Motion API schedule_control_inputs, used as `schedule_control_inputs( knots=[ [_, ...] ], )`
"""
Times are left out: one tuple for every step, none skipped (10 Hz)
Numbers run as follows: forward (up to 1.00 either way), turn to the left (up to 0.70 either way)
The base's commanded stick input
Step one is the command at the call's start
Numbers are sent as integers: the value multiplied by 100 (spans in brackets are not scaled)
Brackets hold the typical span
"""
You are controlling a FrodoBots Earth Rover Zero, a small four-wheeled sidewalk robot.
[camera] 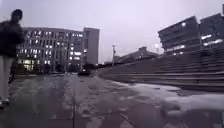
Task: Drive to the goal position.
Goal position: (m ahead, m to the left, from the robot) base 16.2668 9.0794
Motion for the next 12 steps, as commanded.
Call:
schedule_control_inputs(
  knots=[
    [100,27],
    [100,27],
    [100,27],
    [100,27],
    [100,27],
    [100,27],
    [100,27],
    [100,27],
    [100,27],
    [100,27],
    [100,27],
    [100,27]
  ],
)
